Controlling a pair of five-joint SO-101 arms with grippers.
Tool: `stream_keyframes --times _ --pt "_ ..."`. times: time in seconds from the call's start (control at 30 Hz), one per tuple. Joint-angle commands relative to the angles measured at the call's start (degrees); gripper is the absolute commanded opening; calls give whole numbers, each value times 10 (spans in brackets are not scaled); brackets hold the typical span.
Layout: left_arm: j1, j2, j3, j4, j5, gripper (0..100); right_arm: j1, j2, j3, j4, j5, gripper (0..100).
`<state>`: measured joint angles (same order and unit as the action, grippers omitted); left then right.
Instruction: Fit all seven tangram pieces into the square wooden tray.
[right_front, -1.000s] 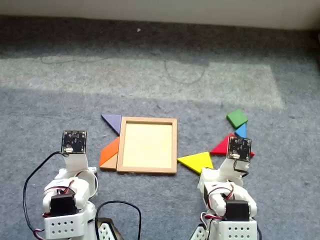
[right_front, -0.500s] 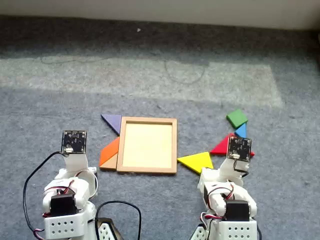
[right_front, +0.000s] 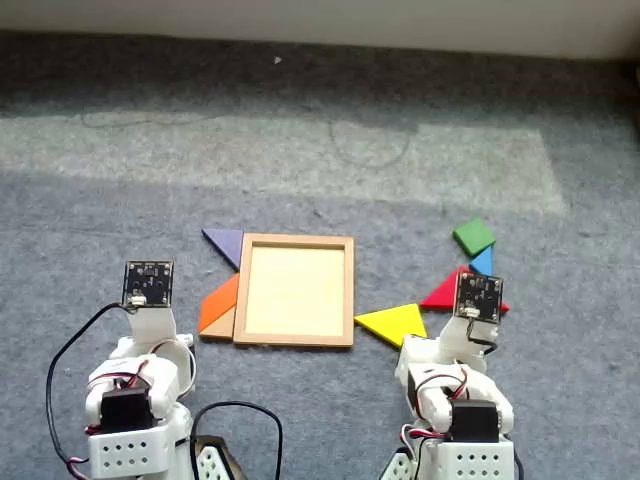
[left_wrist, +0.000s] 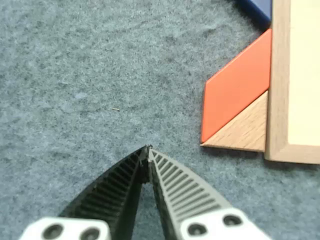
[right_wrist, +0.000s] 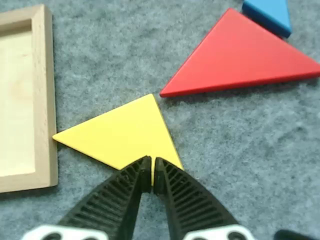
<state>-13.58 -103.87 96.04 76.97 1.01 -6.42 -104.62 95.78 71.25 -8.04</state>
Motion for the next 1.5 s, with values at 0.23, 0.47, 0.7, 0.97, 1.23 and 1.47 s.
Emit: stream_keyframes --times 0.23,0.47,0.7,0.97,1.23,1.47 --pt "-6 -4 11 2 4 18 -3 -5 70 4 4 27" --pt "-4 -4 11 2 4 18 -6 -5 70 4 3 27" --pt "26 -5 -12 6 2 21 -6 -6 70 -1 4 27" --pt "-68 -5 -102 -28 -25 21 0 -6 69 -7 4 31" --pt "-72 -5 -95 -50 -171 18 84 -6 26 -98 4 31" --pt "-109 -5 -72 -55 -176 21 122 -6 -32 -131 188 31"
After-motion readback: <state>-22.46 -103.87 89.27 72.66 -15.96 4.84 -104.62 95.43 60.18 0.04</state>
